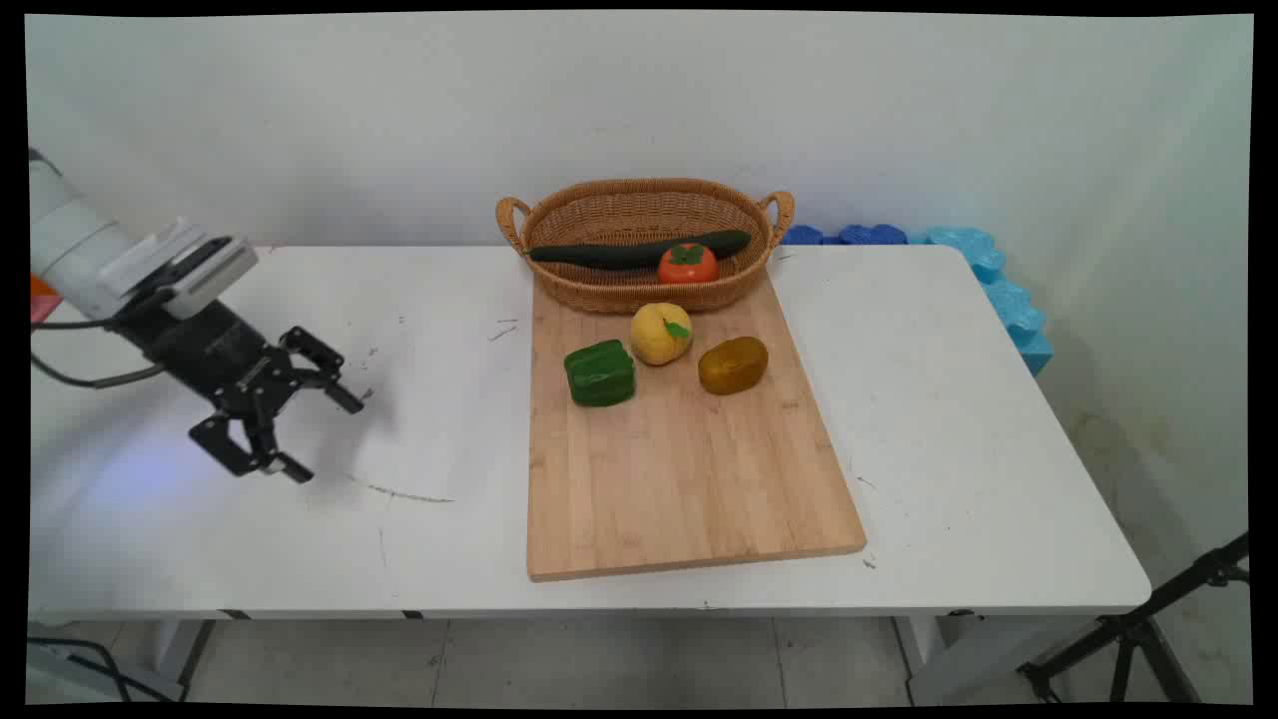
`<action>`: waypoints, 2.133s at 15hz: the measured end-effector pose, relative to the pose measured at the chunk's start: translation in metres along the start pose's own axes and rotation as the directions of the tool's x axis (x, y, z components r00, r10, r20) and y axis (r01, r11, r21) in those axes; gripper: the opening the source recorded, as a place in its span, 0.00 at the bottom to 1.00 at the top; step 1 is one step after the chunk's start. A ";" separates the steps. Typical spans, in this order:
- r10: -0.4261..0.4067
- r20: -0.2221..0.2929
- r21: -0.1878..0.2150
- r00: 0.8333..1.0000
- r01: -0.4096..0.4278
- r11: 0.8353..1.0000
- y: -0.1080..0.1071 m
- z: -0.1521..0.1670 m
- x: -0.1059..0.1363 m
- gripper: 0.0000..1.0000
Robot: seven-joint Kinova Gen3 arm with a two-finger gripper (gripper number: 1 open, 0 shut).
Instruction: Pick up the cucumber from the vegetable basket
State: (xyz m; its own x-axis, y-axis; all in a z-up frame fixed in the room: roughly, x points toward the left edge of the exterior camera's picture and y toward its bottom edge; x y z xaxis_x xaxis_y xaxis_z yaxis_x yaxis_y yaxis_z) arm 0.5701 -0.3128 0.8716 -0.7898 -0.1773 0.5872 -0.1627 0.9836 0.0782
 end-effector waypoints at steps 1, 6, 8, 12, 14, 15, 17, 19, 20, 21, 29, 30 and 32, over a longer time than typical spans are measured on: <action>-0.008 -0.001 0.012 1.000 0.008 1.000 -0.003 0.001 0.005 1.00; -0.049 -0.006 0.078 0.999 0.049 0.996 -0.025 0.005 0.034 1.00; -0.071 -0.008 0.115 0.997 0.072 0.991 -0.038 0.008 0.049 1.00; -0.118 -0.015 0.182 0.993 0.119 0.976 -0.064 0.014 0.078 1.00; -0.137 -0.019 0.208 0.990 0.138 0.968 -0.074 0.017 0.089 1.00; -0.144 -0.021 0.217 0.989 0.145 0.965 -0.079 0.018 0.094 1.00; -0.164 -0.026 0.241 0.986 0.165 0.956 -0.089 0.021 0.106 1.00; -0.188 -0.033 0.271 0.982 0.190 0.944 -0.104 0.026 0.121 1.00; -0.195 -0.034 0.280 0.980 0.197 0.940 -0.109 0.027 0.125 1.00; -0.205 -0.038 0.294 0.978 0.207 0.933 -0.116 0.029 0.132 1.00; -0.280 -0.057 0.390 0.958 0.280 0.877 -0.170 0.055 0.178 1.00; -0.289 -0.058 0.402 0.956 0.287 0.869 -0.177 0.059 0.183 1.00; -0.303 -0.057 0.422 0.951 0.298 0.856 -0.190 0.067 0.192 1.00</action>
State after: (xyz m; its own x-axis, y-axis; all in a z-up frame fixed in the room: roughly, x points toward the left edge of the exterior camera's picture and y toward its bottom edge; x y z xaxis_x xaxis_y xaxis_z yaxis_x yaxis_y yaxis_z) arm 0.4102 -0.5358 0.9153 -0.6683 -0.4644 0.5812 -0.6242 0.7750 -0.0986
